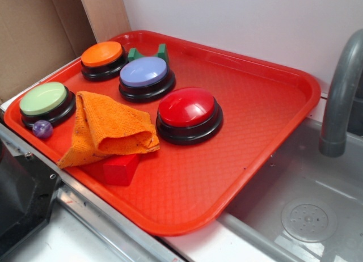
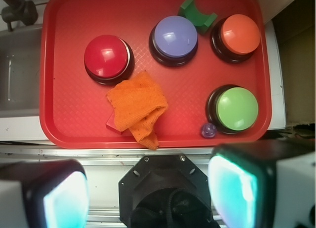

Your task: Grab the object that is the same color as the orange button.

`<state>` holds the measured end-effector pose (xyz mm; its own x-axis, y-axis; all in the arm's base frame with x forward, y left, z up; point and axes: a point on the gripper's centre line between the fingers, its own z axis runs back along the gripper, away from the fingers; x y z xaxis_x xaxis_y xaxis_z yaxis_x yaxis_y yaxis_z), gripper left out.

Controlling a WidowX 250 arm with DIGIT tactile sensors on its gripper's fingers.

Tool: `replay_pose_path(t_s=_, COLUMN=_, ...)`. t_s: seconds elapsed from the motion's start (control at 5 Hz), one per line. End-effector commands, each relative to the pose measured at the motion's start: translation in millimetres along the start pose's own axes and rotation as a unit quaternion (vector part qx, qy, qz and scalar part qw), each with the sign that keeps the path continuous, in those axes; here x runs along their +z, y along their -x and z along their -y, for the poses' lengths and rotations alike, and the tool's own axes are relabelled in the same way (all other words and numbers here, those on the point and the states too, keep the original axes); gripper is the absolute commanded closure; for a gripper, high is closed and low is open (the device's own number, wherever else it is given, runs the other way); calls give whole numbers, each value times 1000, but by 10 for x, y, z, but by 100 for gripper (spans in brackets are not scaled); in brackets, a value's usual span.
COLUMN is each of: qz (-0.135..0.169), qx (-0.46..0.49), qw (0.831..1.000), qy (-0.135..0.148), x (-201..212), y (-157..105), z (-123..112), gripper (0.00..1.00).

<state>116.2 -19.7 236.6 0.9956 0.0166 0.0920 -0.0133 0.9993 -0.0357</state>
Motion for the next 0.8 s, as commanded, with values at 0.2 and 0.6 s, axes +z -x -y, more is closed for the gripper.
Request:
replay_pose_path(t_s=0.2, qz=-5, qx=11, qw=1000, qy=15, x=-336, y=-45, z=54, gripper=0)
replay_pose_path(t_s=0.6, qz=-15, qx=76, qw=997, qy=16, x=-1008, y=-93, z=48, gripper=0)
